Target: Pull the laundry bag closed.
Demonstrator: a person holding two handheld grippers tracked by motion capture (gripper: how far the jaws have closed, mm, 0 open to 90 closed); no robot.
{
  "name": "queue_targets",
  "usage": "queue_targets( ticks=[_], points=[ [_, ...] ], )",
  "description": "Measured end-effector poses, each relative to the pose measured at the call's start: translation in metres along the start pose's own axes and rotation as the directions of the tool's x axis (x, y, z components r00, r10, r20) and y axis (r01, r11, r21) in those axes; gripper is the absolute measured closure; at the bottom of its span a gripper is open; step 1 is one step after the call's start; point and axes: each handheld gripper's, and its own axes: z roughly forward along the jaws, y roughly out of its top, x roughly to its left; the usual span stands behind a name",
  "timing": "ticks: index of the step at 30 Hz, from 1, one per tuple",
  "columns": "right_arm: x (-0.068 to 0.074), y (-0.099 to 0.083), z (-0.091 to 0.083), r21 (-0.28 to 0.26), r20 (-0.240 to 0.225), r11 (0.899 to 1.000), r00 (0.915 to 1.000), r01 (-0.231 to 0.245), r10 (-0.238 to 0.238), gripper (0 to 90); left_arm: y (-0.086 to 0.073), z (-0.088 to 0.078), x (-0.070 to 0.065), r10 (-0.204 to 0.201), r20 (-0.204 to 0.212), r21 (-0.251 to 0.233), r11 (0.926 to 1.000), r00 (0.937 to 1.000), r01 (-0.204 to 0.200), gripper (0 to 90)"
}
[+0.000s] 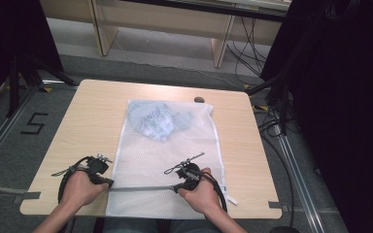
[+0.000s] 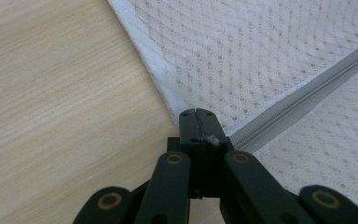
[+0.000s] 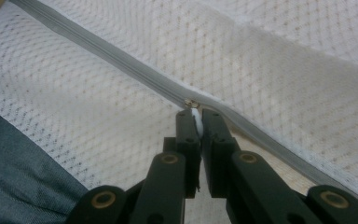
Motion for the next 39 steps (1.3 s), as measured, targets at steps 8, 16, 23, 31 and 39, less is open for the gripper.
queue_targets(
  ticks=[8,16,23,31,39],
  points=[
    [-0.006,-0.005,-0.002,0.002,-0.002,1.000,0.9999,-0.017,0.017,87.0,0.000,0.000,0.000,-0.001,0.001,0.000,1.0000,1.0000,0.001,89.9],
    [-0.008,-0.006,-0.004,0.002,0.002,1.000,0.9997,-0.025,0.025,87.0,-0.001,0.000,-0.002,-0.034,-0.005,-0.002,0.9994,0.9994,0.034,89.9],
    [-0.012,-0.009,-0.008,0.002,0.001,1.000,0.9996,-0.029,0.029,87.1,0.000,0.000,0.000,-0.003,0.002,-0.001,1.0000,1.0000,0.003,89.9],
    [-0.011,-0.010,-0.008,-0.004,0.003,1.000,0.9995,-0.031,0.031,87.0,0.000,0.000,0.000,-0.001,0.000,0.000,1.0000,1.0000,0.001,89.9],
    [-0.015,-0.011,-0.008,0.020,0.025,0.998,0.9983,-0.053,0.053,87.1,0.000,-0.001,-0.002,-0.041,-0.008,0.008,0.9991,0.9991,0.041,89.9]
  ],
)
